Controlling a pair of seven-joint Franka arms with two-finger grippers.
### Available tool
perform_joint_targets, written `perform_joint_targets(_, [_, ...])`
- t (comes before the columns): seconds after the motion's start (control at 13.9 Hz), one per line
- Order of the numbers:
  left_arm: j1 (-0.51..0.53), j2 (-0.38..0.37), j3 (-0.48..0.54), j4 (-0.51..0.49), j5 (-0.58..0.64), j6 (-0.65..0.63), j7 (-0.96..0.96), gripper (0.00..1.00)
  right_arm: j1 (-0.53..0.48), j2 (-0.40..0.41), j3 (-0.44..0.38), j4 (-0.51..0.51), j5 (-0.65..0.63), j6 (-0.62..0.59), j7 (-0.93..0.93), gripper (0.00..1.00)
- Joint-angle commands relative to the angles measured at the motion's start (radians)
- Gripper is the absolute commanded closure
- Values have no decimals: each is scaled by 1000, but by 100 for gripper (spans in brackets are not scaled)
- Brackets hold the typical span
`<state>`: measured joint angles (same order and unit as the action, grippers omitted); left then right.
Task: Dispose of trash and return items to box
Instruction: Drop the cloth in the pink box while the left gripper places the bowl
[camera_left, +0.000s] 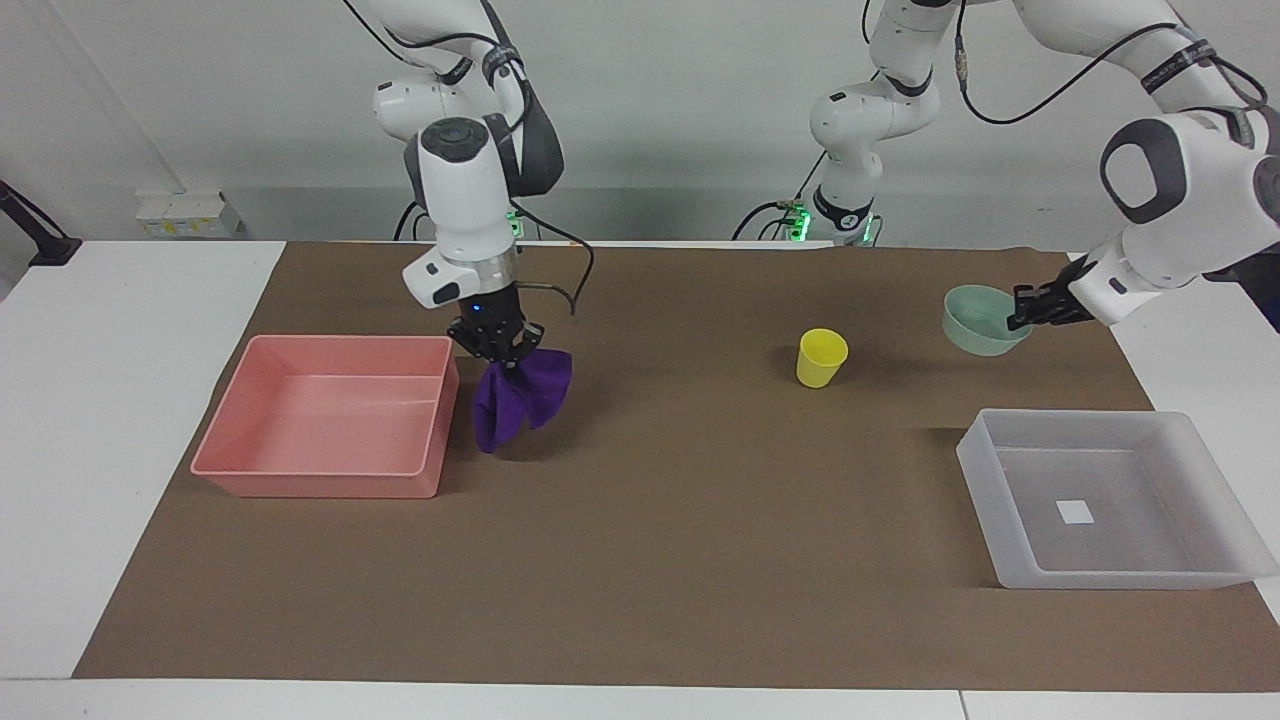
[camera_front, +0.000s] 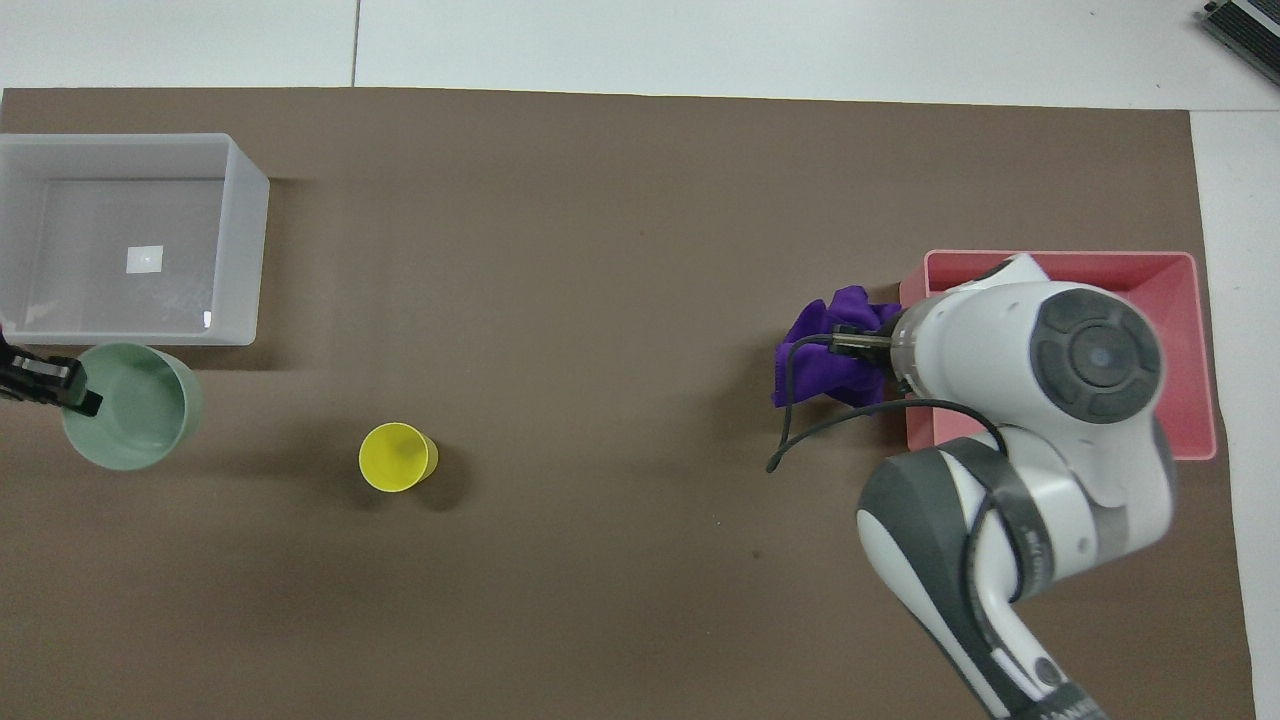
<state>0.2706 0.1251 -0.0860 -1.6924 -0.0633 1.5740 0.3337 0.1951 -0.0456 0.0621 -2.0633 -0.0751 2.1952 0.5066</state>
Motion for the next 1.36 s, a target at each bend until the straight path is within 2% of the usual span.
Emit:
perform_joint_targets(0.0, [31, 183, 8, 256, 3, -25, -8, 100, -74, -78, 8, -12, -19, -69, -3, 100])
perform_joint_targets(0.07, [45, 226, 8, 301, 7, 24, -33, 100, -97, -97, 8, -12, -19, -83, -5, 100])
perform_joint_targets(0.14, [62, 266, 8, 321, 10, 134, -51, 100, -126, -108, 8, -14, -19, -89, -7, 100])
perform_joint_targets(0.22, [73, 293, 8, 318, 10, 237, -53, 100, -159, -112, 12, -14, -19, -89, -8, 100])
perform_joint_targets(0.36, [78, 367, 8, 319, 10, 345, -53, 100, -215, -112, 10, -20, -17, -84, -57, 100])
perform_joint_targets(0.5, [75, 413, 8, 315, 10, 411, -54, 100, -275, -112, 10, -31, -12, -78, -114, 100])
perform_joint_targets(0.79, [67, 487, 9, 313, 37, 416, -42, 100, -357, -102, 10, -69, -12, -64, -161, 100])
perform_joint_targets(0.86, [70, 489, 9, 310, 46, 416, -38, 83, -373, -99, 10, -69, -11, -64, -169, 100])
perform_joint_targets(0.93, [74, 489, 9, 312, 51, 416, -33, 46, -372, -99, 10, -69, -11, -66, -168, 83])
perform_joint_targets(1.01, [73, 487, 9, 313, 51, 417, -33, 0, -373, -99, 10, -69, -11, -68, -169, 26])
perform_joint_targets(1.08, [70, 475, 8, 315, 50, 416, -33, 0, -373, -97, 10, -69, -11, -68, -163, 0])
perform_joint_targets(1.15, [71, 466, 0, 321, 46, 414, -36, 0, -372, -96, 12, -61, -11, -74, -163, 0])
perform_joint_targets(1.29, [53, 400, -3, 321, 43, 396, -54, 0, -364, -96, 12, -43, -11, -97, -171, 0])
